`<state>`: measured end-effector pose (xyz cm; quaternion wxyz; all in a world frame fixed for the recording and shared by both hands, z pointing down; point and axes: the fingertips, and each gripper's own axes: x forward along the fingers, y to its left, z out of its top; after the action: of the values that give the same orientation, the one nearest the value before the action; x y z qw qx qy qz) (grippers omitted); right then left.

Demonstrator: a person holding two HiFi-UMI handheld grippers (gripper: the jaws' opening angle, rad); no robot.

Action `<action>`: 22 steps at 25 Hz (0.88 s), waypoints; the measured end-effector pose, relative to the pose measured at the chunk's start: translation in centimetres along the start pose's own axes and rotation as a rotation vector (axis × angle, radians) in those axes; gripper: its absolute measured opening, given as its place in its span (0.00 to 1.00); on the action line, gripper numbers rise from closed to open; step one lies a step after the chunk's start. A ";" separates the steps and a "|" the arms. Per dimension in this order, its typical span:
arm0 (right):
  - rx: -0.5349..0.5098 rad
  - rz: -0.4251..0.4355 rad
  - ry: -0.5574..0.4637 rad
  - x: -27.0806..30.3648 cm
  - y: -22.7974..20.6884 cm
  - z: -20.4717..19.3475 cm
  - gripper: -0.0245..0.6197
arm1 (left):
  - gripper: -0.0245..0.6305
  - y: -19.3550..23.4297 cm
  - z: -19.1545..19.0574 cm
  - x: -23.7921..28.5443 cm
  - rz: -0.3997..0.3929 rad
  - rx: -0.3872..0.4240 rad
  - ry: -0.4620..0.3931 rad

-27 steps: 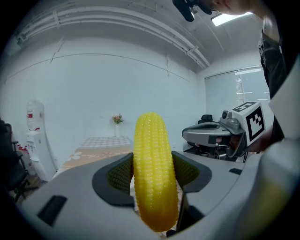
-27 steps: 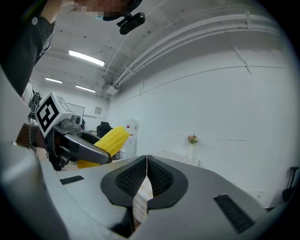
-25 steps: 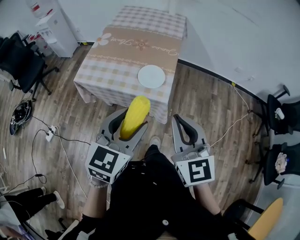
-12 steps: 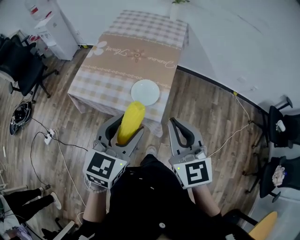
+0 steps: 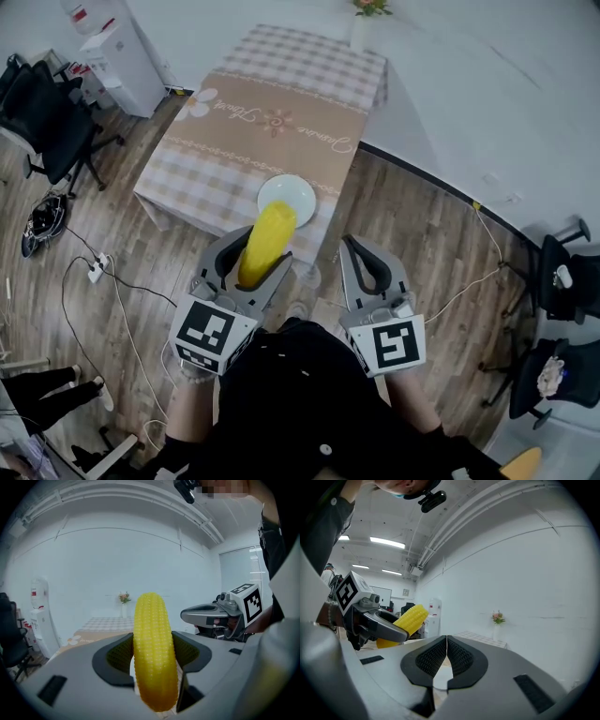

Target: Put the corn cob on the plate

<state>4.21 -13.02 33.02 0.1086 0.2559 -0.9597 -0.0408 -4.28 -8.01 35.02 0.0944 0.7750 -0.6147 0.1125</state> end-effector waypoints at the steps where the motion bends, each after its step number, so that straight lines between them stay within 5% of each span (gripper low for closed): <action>1: 0.002 -0.006 -0.003 0.0 -0.4 0.0 0.10 | 0.43 0.0 0.1 0.3 0.003 -0.001 0.000; 22: 0.015 -0.099 0.020 0.9 -3.1 0.0 0.10 | 0.43 1.5 1.8 3.8 -0.085 0.032 0.013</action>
<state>4.91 -16.17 32.76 0.1138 0.3044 -0.9450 -0.0364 -4.78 -12.40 34.46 0.0906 0.8010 -0.5788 0.1230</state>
